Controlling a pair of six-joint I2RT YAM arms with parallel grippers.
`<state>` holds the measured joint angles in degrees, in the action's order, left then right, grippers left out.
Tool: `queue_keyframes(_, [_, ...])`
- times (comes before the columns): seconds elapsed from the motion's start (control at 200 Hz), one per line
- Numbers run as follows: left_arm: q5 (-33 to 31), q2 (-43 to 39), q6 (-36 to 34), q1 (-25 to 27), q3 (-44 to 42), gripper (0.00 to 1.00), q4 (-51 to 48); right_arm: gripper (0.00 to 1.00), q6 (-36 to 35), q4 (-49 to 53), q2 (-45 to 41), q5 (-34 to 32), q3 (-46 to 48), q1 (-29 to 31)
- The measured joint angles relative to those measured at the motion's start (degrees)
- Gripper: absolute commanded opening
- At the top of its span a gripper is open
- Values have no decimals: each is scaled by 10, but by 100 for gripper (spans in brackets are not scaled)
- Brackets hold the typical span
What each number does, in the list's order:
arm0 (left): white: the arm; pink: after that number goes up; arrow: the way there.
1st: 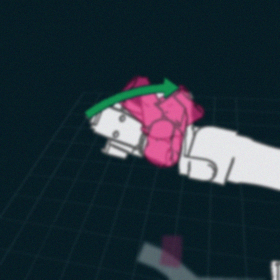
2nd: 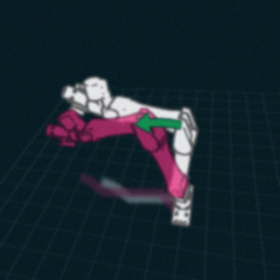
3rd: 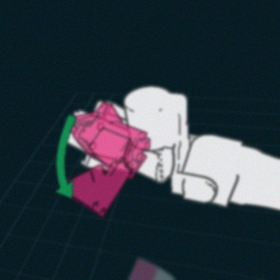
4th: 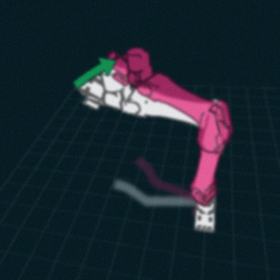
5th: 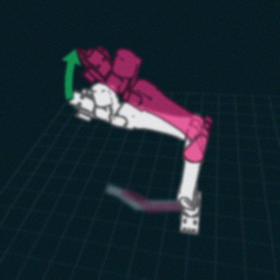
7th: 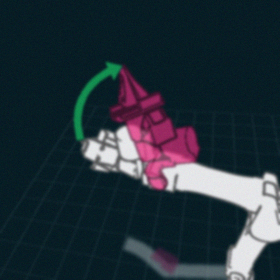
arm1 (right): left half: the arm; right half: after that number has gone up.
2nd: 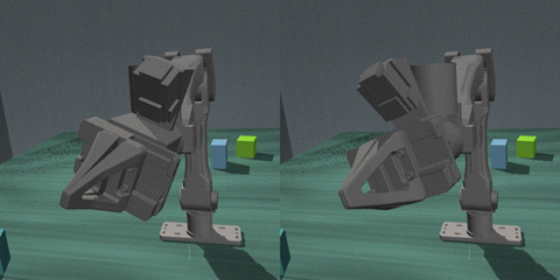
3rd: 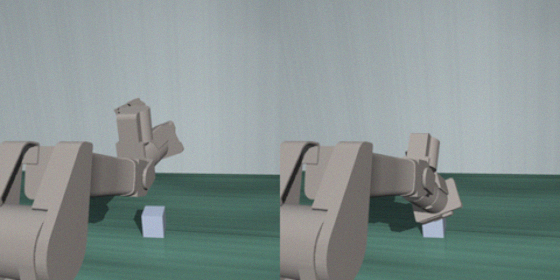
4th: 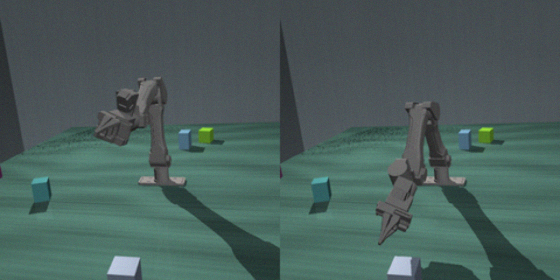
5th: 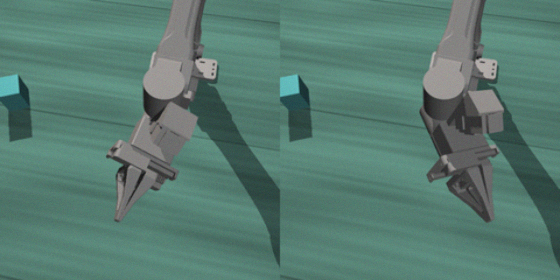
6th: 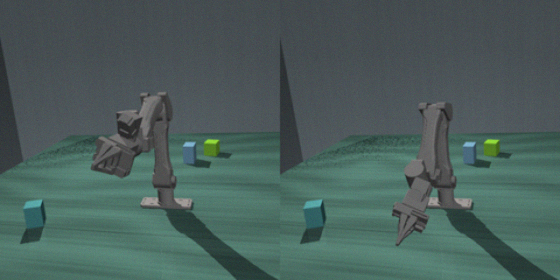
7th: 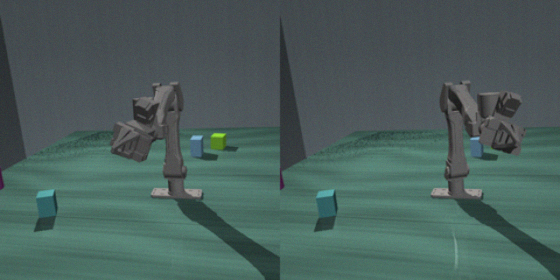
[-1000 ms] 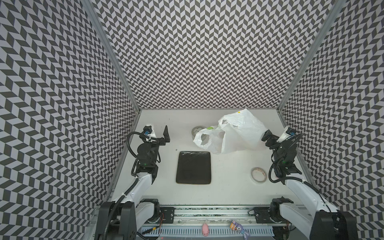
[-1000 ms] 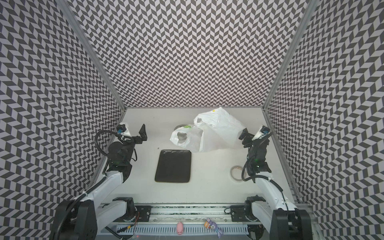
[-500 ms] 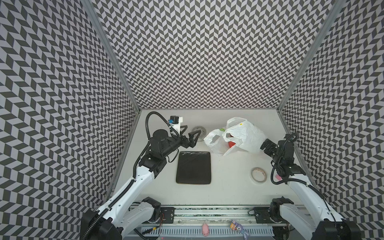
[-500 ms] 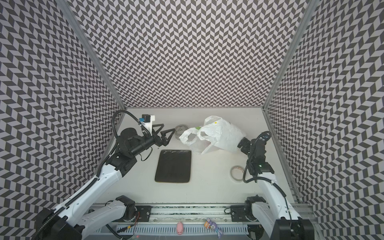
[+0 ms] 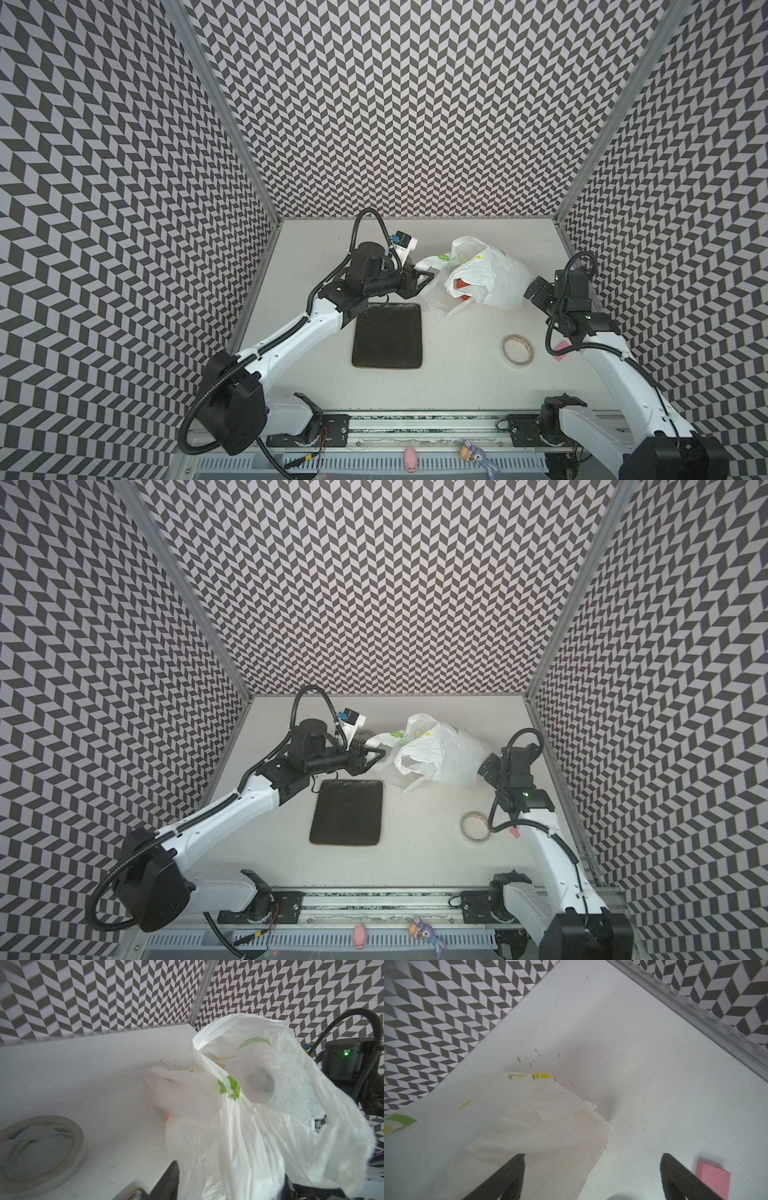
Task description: Take the fake fruits out of the plastic bag
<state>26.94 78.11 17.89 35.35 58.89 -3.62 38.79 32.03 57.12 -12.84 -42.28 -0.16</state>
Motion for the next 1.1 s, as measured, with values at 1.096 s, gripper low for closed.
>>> queue_keyframes(1.096, [-22, 31, 107, 52, -6, 0, 131, 100, -17, 417, -62, 270, -376, 4])
